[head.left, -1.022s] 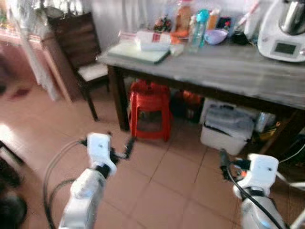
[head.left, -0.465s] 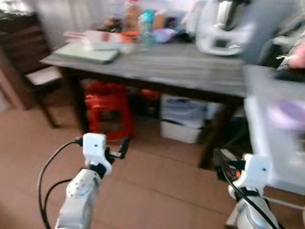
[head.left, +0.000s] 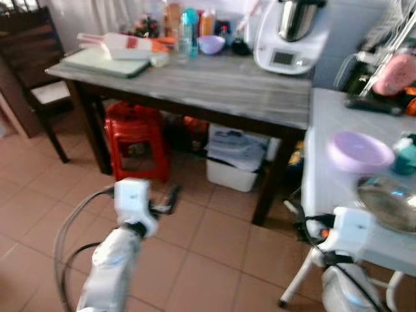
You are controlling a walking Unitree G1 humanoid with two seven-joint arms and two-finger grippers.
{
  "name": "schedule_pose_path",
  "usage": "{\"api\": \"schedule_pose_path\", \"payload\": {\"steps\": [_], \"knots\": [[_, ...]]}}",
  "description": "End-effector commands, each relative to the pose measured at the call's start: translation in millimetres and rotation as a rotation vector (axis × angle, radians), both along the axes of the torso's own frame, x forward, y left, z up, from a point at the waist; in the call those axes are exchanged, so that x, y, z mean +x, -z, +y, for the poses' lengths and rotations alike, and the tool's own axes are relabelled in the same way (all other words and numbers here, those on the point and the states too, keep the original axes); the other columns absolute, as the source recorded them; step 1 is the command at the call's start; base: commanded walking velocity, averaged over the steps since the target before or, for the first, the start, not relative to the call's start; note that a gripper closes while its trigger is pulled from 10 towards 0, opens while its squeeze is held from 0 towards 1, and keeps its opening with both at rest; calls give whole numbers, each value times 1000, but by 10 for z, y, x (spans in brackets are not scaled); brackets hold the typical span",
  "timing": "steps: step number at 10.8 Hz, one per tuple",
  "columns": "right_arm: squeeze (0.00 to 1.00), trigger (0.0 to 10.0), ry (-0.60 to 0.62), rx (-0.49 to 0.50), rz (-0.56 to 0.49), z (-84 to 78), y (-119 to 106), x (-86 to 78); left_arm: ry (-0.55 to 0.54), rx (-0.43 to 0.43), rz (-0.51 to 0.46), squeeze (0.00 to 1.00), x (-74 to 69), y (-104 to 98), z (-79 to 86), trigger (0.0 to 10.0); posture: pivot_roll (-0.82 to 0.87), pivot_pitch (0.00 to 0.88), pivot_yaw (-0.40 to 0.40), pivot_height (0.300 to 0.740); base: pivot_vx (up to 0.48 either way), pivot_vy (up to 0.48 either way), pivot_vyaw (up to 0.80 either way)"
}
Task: Setting the table
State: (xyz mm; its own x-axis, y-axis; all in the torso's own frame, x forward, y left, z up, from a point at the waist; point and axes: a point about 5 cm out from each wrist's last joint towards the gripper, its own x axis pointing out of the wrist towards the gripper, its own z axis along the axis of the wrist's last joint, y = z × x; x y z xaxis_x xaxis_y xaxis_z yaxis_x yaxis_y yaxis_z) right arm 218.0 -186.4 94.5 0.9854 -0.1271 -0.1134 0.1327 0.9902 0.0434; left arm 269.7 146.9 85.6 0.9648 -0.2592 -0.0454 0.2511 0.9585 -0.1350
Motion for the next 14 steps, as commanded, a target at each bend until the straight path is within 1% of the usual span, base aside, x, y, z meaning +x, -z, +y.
{"api": "schedule_pose_path", "payload": {"steps": [1,3,4,5,7,10,11,12,13,14], "knots": [[0,10000,21,-19,-15,-51,-34,1,24,-14,-14,0,17,-47,-81,10000,-27,0,-6,740,0,-341,0],[0,10000,29,-49,-61,-39,-110,41,13,-19,-23,0,41,-83,-63,10000,-28,0,4,740,0,-337,0],[0,10000,22,-78,-101,-30,-212,36,16,-26,-37,0,59,-140,-68,10000,-31,0,8,740,0,-337,0],[0,10000,16,-91,-116,-32,-262,27,15,-32,-47,0,79,-177,-77,10000,-37,0,8,740,0,-337,0],[0,10000,29,-91,-110,-67,-243,-6,20,-38,-50,0,88,-186,-101,10000,-43,0,8,740,0,-341,0],[0,10000,37,-92,-85,-76,-197,-42,26,-38,-34,0,94,-163,-119,10000,-51,0,4,740,0,-340,0],[0,10000,33,-91,-83,-69,-193,-49,29,-37,-37,0,95,-165,-122,10000,-51,0,4,740,0,0,0],[0,10000,33,-87,-79,-78,-179,-53,38,-67,-43,0,97,-172,-134,10000,-53,0,6,740,0,0,0],[0,10000,34,-85,-77,-80,-175,-52,49,-74,-45,0,100,-176,-142,10000,-53,0,6,740,0,0,0],[0,10000,24,-95,-78,-67,-179,-45,92,-86,-53,0,85,-187,-175,10000,-54,0,8,740,0,0,0]]}}
